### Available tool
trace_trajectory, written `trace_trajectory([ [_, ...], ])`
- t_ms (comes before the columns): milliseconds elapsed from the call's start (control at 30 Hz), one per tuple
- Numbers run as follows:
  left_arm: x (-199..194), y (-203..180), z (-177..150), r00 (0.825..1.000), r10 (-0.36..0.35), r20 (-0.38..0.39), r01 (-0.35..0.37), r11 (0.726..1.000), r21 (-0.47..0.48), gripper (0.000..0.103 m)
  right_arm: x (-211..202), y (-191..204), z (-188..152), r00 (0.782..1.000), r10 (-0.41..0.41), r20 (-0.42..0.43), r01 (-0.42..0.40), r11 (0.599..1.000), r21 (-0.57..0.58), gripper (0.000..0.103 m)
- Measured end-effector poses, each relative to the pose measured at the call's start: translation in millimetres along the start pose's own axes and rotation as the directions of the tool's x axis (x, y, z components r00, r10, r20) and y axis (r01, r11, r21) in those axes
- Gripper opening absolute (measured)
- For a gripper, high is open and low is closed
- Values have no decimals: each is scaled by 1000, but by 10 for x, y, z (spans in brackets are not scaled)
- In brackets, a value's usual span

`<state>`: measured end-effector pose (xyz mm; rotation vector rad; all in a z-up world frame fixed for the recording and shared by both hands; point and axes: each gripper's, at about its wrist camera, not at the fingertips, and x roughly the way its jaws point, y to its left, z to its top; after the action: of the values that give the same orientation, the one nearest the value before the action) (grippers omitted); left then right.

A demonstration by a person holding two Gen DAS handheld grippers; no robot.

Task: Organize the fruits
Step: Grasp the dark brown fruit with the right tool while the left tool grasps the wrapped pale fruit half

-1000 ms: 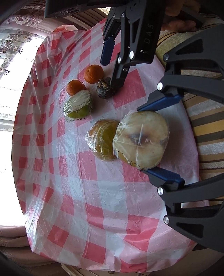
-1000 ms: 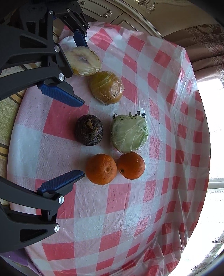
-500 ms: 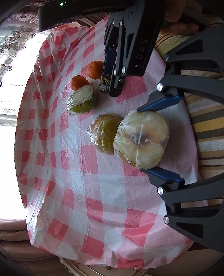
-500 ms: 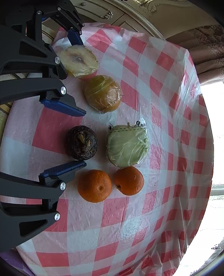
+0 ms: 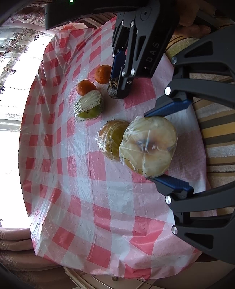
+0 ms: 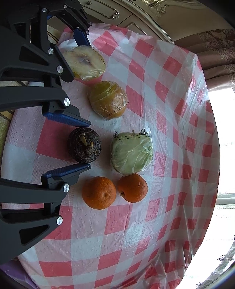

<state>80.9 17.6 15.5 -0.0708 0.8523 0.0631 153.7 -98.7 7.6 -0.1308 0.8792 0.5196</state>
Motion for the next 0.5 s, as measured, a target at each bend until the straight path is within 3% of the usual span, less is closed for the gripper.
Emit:
trace_trajectory([
  [500,-182,-112,65,999,23,31,-24,999,34,60,-335,-167,-111,998,19,53,-22,998,62,41],
])
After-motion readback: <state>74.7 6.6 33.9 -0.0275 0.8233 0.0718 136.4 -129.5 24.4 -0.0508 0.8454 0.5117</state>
